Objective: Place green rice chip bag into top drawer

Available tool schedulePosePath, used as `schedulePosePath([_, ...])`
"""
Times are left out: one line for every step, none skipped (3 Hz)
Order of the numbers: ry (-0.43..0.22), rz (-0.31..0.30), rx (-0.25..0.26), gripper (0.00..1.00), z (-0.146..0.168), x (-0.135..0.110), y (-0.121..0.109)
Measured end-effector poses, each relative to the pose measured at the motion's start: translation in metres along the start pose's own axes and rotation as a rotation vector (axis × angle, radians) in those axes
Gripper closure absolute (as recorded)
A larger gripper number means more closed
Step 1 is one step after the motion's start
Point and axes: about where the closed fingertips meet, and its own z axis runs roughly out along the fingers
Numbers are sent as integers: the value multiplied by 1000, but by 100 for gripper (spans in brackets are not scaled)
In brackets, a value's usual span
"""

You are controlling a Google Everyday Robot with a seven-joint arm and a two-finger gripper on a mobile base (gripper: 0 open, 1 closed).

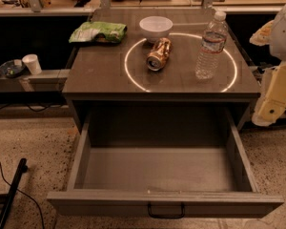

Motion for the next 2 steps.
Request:
schedulePosePath([-1, -3, 4, 0, 0, -2, -1])
schedulePosePath([-4, -61, 20, 0, 8, -31, -19])
